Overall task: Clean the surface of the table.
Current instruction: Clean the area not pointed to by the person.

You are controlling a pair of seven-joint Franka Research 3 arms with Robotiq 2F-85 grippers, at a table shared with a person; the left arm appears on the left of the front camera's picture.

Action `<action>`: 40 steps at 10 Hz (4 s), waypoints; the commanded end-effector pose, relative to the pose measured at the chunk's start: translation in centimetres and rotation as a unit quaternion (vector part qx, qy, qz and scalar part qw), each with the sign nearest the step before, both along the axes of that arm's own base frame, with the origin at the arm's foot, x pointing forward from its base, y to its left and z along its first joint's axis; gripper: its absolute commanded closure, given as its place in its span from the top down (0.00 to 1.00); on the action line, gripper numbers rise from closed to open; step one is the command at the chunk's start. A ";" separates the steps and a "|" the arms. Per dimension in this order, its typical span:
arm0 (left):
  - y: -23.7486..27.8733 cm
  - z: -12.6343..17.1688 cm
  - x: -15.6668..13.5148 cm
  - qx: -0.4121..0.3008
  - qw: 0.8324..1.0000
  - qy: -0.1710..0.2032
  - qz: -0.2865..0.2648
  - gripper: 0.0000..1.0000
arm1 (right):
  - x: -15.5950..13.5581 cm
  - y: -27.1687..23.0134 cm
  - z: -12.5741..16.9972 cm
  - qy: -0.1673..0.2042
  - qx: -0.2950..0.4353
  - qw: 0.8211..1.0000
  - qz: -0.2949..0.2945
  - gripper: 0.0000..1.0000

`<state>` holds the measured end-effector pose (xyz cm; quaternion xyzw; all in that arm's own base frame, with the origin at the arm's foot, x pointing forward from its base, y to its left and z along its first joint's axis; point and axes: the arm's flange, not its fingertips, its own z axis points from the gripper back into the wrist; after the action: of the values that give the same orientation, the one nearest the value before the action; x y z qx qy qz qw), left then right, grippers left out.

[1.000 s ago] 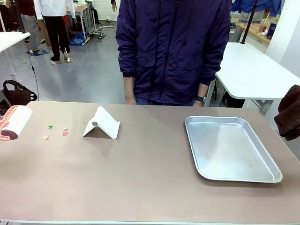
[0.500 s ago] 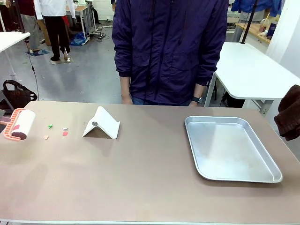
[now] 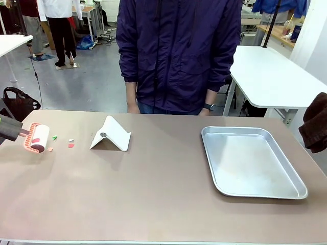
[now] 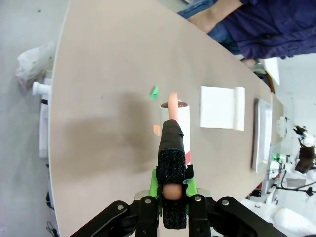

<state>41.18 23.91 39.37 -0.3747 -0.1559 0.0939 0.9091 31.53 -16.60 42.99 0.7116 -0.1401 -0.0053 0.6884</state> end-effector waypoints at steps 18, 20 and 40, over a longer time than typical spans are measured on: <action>-9.2 -6.3 6.7 0.069 0.990 0.119 -0.015 0.03 | -0.2 0.0 0.5 -0.004 -0.002 1.000 0.000 0.12; -10.6 -6.5 7.4 0.065 0.990 0.119 -0.026 0.03 | -0.2 0.0 0.5 -0.004 -0.002 1.000 0.000 0.12; -2.2 3.1 -15.0 -0.234 0.948 -0.020 -0.216 0.03 | -0.2 0.0 0.5 -0.004 -0.002 1.000 0.000 0.12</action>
<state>26.52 21.74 41.93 -0.6079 -0.0671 -0.0765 0.7875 31.51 -16.63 42.99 0.7114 -0.1405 -0.0056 0.6886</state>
